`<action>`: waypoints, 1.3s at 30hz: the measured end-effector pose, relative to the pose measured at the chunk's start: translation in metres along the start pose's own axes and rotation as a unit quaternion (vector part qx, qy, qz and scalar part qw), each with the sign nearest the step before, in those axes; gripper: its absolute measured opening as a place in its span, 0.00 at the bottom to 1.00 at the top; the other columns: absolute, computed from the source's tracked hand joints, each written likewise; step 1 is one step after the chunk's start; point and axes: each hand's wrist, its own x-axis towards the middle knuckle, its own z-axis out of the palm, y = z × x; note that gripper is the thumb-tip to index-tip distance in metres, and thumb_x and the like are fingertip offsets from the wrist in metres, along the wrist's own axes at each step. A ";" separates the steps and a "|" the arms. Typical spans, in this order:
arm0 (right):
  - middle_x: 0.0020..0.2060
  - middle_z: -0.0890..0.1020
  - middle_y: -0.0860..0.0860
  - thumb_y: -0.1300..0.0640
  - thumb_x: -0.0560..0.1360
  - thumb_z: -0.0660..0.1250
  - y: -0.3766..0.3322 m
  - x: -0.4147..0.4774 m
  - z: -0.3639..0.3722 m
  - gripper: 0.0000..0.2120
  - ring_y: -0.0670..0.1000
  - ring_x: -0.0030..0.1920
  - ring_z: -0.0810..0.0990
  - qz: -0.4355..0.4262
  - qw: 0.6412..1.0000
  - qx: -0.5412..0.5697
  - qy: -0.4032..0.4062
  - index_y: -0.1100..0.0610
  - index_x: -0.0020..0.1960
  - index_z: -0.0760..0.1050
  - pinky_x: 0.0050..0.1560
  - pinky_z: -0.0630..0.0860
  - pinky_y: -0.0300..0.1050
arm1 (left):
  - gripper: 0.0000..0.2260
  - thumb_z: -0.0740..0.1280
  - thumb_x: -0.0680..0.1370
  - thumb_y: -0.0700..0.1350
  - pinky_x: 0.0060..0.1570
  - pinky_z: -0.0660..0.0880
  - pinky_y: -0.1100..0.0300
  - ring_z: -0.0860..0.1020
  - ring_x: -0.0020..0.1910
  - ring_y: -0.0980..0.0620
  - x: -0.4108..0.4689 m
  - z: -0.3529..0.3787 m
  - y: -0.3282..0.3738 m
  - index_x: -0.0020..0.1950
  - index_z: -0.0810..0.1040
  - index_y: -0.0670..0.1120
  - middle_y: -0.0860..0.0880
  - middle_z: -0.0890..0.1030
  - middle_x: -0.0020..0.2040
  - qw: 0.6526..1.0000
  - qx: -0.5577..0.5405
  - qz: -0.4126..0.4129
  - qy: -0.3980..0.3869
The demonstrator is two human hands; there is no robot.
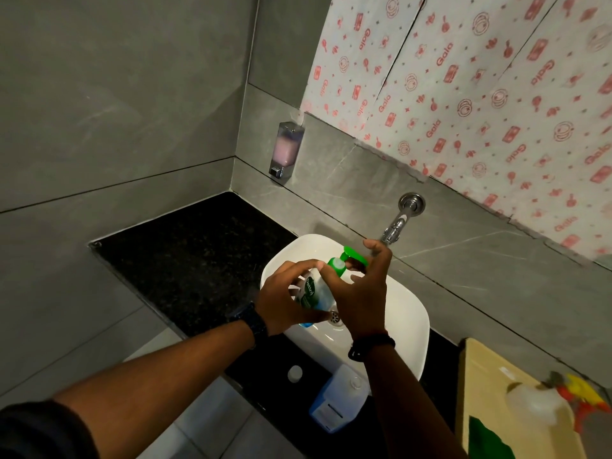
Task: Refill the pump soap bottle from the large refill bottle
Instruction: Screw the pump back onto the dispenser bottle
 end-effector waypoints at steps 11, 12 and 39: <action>0.51 0.76 0.40 0.62 0.63 0.76 0.003 -0.001 -0.004 0.34 0.33 0.51 0.75 0.012 0.999 0.013 -0.029 0.48 0.62 0.62 0.44 0.68 0.21 | 0.35 0.81 0.60 0.43 0.44 0.80 0.63 0.77 0.50 0.53 0.001 0.000 0.001 0.64 0.72 0.45 0.54 0.74 0.53 0.999 0.020 0.027 -0.008; 0.52 0.76 0.42 0.64 0.64 0.75 0.004 -0.001 -0.004 0.34 0.33 0.51 0.75 0.014 0.999 0.017 -0.034 0.48 0.63 0.62 0.45 0.68 0.21 | 0.35 0.81 0.60 0.42 0.44 0.80 0.62 0.77 0.50 0.53 0.001 0.000 0.002 0.64 0.72 0.44 0.55 0.74 0.52 0.999 0.019 0.026 -0.007; 0.49 0.78 0.58 0.55 0.60 0.79 -0.013 -0.003 -0.001 0.33 0.56 0.41 0.80 -0.003 0.998 -0.044 0.040 0.26 0.46 0.63 0.46 0.77 0.50 | 0.34 0.82 0.56 0.49 0.41 0.81 0.61 0.79 0.48 0.52 -0.001 0.006 -0.008 0.58 0.71 0.61 0.55 0.76 0.51 0.999 0.022 0.018 0.017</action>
